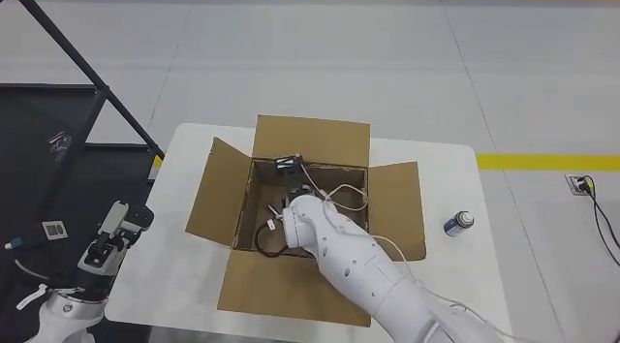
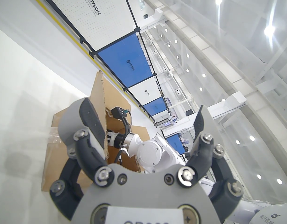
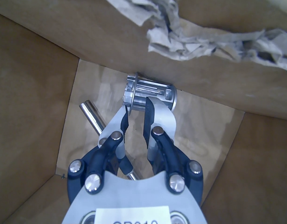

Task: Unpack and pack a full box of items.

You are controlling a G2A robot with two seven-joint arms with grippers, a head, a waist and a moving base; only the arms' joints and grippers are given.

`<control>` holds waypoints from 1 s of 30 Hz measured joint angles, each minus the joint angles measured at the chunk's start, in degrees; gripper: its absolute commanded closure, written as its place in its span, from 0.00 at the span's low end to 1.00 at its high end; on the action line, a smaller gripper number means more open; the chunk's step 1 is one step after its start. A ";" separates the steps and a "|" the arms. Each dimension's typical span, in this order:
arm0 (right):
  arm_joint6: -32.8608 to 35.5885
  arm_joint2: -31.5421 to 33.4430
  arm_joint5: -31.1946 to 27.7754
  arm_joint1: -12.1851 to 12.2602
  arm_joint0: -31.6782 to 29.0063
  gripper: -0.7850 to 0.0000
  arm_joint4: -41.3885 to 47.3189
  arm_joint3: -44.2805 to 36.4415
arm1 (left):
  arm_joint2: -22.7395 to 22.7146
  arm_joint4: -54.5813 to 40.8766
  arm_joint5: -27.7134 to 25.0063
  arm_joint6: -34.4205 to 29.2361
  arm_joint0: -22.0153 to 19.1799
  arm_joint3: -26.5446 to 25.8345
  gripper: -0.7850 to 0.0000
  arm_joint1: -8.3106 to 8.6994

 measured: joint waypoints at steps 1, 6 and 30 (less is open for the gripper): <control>-0.20 0.24 -0.36 -0.18 0.15 0.78 0.34 0.47 | 0.00 0.00 0.00 0.00 0.00 0.00 0.00 0.00; -1.65 1.84 -2.32 -1.06 1.03 0.84 2.48 3.27 | 0.00 0.00 0.00 0.00 0.00 0.00 0.00 0.00; -5.76 7.08 -15.48 -1.38 1.49 1.00 4.02 5.76 | 0.00 0.00 0.00 0.00 0.00 0.00 0.00 0.00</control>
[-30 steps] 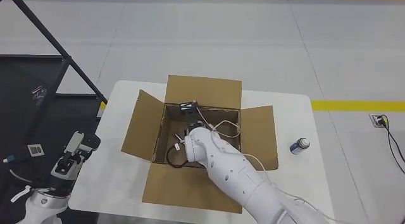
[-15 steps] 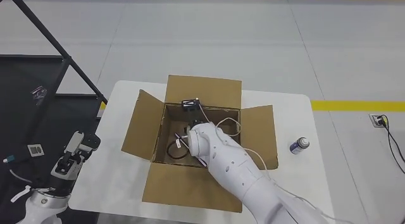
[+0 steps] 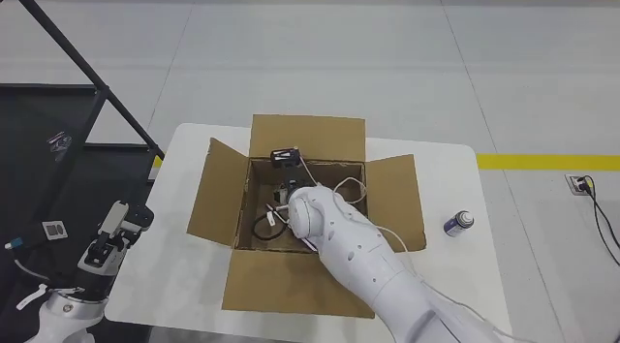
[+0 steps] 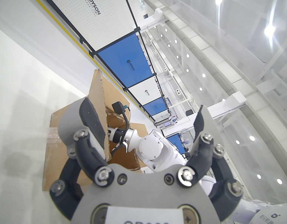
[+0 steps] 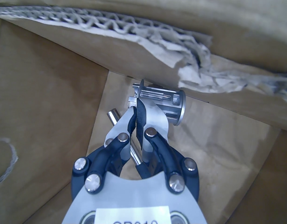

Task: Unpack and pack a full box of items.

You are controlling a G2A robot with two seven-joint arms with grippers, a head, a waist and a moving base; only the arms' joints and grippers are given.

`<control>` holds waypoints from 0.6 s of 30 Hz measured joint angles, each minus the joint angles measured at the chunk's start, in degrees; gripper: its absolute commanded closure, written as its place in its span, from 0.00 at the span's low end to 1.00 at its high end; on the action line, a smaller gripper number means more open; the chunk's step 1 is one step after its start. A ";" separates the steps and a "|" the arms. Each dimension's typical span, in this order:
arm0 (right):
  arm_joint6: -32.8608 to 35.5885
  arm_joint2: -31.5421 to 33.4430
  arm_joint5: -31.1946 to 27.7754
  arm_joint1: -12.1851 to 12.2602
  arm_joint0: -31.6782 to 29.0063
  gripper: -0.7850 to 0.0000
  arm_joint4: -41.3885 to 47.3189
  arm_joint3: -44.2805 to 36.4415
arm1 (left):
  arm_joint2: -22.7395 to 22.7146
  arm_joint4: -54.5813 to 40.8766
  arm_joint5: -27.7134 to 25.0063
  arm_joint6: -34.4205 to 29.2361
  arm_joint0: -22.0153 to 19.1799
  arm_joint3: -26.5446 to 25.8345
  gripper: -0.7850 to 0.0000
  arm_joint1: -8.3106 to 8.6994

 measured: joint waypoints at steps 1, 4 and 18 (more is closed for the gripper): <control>0.13 0.50 -0.92 0.42 -0.34 1.00 -0.20 -0.71 | 0.00 0.00 0.00 0.00 0.00 0.00 0.00 0.00; 1.43 2.37 -3.49 1.98 -1.77 1.00 -1.00 -3.65 | 0.00 0.00 0.00 0.00 0.00 0.00 0.00 0.00; 13.03 17.72 -20.30 11.50 -16.28 1.00 -3.57 -27.75 | 0.00 0.00 0.00 0.00 0.00 0.00 0.00 0.00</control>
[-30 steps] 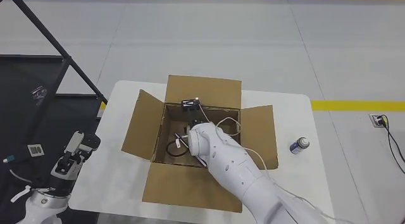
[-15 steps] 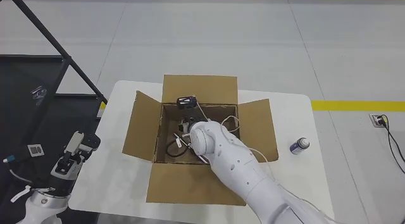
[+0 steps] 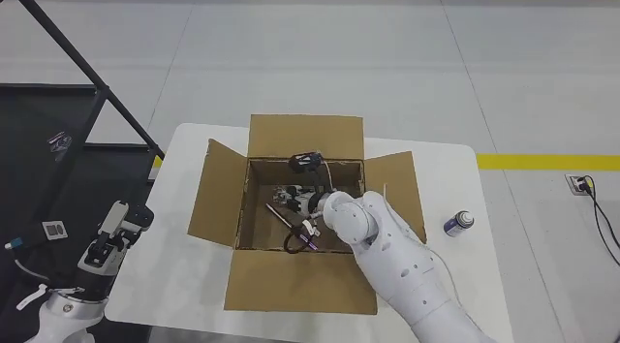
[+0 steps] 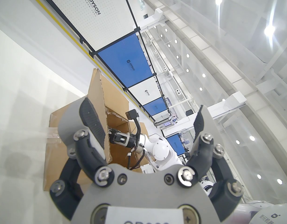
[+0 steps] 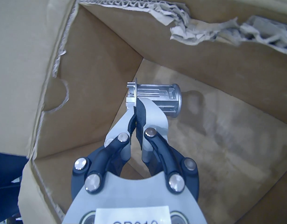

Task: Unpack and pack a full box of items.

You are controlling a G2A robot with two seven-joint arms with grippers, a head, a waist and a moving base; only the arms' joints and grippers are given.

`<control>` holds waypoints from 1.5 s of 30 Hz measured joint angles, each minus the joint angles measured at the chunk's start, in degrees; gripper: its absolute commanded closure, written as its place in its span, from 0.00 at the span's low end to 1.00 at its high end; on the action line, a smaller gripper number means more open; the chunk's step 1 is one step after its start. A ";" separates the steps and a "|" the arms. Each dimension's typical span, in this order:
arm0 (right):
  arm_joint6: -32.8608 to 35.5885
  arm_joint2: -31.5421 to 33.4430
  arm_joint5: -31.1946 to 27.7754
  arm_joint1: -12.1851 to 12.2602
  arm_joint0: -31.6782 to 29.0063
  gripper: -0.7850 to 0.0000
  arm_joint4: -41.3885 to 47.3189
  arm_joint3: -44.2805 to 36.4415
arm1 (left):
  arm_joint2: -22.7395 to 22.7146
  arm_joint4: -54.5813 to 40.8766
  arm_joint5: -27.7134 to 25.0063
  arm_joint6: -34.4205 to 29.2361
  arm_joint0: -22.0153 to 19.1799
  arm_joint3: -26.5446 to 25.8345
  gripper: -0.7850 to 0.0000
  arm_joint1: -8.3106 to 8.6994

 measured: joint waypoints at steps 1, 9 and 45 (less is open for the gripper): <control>0.78 0.86 -0.78 0.41 -1.12 1.00 0.07 -1.74 | 0.00 0.00 0.00 0.00 0.00 0.00 0.00 0.00; 3.76 3.20 0.09 1.61 -4.13 1.00 -1.40 -7.01 | 0.00 0.00 0.00 0.00 0.00 0.00 0.00 0.00; 16.02 5.07 -4.35 1.31 8.73 1.00 26.82 18.03 | 0.00 0.00 0.00 0.00 0.00 0.00 0.00 0.00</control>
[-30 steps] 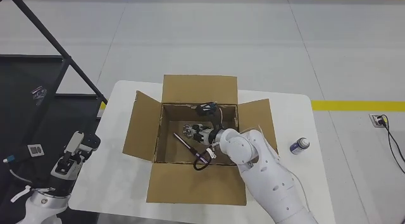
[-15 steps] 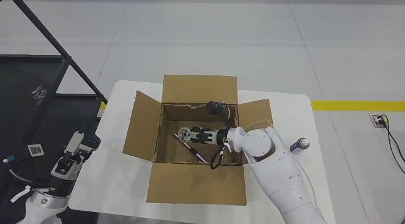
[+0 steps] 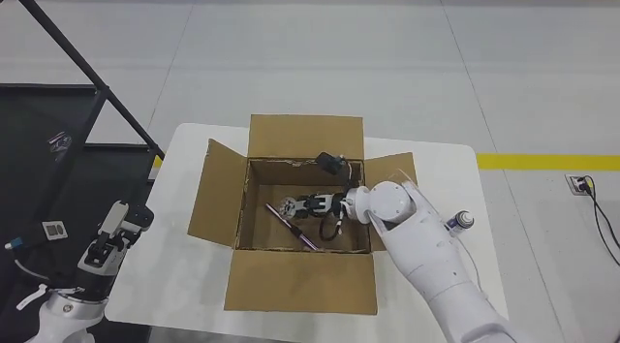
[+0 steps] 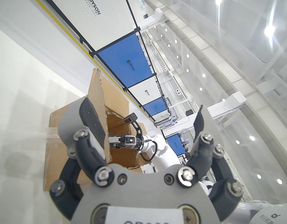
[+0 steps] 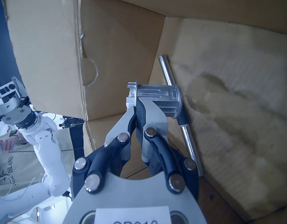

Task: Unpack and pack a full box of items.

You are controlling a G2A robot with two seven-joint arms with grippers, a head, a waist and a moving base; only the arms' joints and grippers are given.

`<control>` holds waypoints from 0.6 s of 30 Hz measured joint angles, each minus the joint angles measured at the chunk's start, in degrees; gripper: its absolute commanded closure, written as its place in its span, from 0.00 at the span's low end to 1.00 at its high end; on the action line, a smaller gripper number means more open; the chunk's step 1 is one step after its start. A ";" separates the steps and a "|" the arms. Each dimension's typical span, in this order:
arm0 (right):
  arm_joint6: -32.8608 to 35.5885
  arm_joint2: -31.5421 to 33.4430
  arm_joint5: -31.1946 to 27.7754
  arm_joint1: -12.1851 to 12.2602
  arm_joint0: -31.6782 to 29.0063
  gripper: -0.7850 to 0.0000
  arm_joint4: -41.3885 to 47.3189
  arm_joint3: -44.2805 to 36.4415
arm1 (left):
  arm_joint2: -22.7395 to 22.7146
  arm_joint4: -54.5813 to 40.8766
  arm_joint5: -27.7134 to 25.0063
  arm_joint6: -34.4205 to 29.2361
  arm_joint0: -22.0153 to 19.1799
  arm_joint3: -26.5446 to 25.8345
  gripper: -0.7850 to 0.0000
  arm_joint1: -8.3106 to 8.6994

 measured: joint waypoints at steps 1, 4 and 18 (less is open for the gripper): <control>-0.23 -0.36 0.41 -0.16 0.57 1.00 0.07 1.00 | 0.00 0.00 0.00 0.00 0.00 0.00 0.00 0.00; -0.65 -1.33 1.15 -0.66 2.33 1.00 0.55 4.36 | 0.00 0.00 0.00 0.00 0.00 0.00 0.00 0.00; -2.72 -3.20 1.14 -2.08 7.10 0.69 2.88 15.84 | 0.00 0.00 0.00 0.00 0.00 0.00 0.00 0.00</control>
